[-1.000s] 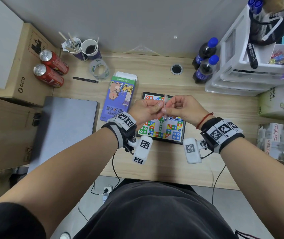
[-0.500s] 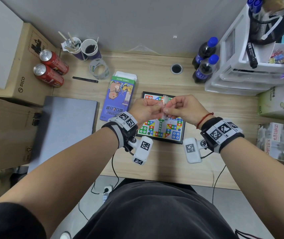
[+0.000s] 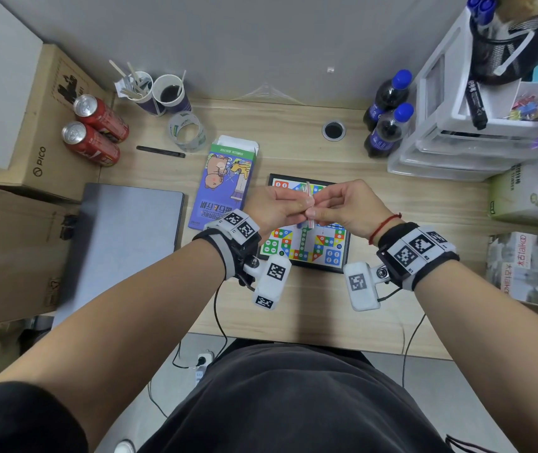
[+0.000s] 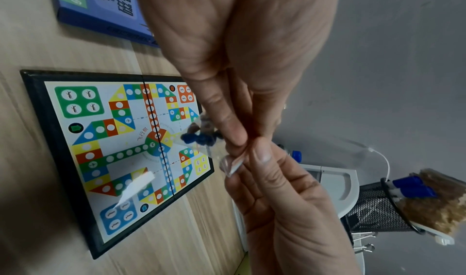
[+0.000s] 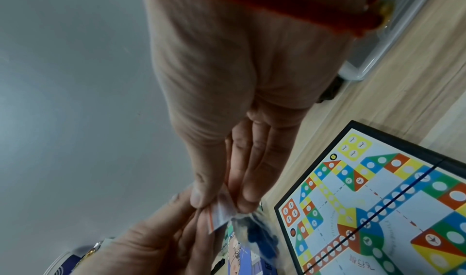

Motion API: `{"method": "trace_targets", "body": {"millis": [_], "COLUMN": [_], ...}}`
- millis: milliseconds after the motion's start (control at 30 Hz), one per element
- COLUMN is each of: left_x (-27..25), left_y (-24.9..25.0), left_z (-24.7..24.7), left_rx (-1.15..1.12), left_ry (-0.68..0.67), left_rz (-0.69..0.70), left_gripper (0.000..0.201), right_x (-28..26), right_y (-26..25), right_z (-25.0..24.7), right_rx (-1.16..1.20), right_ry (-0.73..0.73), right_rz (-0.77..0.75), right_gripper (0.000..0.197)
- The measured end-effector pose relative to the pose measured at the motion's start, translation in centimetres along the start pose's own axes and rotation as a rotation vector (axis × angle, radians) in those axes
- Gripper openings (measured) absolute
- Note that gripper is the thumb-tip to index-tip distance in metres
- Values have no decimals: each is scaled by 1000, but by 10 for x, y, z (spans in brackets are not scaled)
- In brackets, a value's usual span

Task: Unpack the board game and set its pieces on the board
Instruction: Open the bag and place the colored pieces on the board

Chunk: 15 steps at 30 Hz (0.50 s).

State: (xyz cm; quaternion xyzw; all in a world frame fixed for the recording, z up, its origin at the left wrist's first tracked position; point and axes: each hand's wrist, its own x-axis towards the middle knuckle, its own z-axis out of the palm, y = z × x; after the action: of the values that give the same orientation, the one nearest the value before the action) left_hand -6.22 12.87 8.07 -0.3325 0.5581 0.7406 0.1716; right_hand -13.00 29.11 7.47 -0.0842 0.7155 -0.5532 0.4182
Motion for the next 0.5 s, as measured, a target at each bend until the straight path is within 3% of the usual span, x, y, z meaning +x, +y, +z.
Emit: {"method": "trace_targets", "body": {"millis": [500], "left_x": [-2], "left_y": [0], "left_z": [-4], "left_rx": [-63], "left_ry": [-34], "left_rz": [23], "left_gripper": [18], "right_x": [0], "right_y": [-6], "right_z": [1], "right_rx": [14], "right_ry": [-69], "right_rz": [-13], "right_gripper": [31]}}
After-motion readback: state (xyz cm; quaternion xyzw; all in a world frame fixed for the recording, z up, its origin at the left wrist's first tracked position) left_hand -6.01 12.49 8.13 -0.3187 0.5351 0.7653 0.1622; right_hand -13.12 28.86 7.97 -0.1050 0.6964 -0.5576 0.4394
